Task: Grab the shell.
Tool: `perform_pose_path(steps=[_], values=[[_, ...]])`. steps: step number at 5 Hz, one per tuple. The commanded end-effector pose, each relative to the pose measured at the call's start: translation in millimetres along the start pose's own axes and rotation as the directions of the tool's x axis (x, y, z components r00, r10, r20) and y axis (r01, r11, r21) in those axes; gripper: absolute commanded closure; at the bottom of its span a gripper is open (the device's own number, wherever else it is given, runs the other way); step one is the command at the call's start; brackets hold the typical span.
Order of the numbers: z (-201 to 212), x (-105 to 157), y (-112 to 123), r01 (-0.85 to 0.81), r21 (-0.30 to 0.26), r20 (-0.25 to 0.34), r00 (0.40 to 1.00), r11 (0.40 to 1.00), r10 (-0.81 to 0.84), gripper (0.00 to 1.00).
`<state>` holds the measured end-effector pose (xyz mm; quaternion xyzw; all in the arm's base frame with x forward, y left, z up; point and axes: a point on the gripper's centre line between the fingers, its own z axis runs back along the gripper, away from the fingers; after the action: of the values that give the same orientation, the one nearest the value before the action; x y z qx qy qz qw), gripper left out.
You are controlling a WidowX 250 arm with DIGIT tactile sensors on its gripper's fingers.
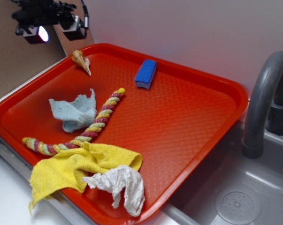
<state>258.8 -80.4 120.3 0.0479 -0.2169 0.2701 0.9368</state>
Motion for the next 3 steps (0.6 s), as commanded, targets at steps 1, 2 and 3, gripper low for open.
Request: perform_pose_path(steps=[1,2,3], values=[[-36,22,3,-0.077,-0.025,0.048,0.996,0.997,0.078,0.0],[-52,37,17,-0.163,-0.037,0.056,0.985,0.986,0.165,0.0],[-67,47,22,-0.182,-0.013,0.054,0.982,0.983,0.182,0.0]])
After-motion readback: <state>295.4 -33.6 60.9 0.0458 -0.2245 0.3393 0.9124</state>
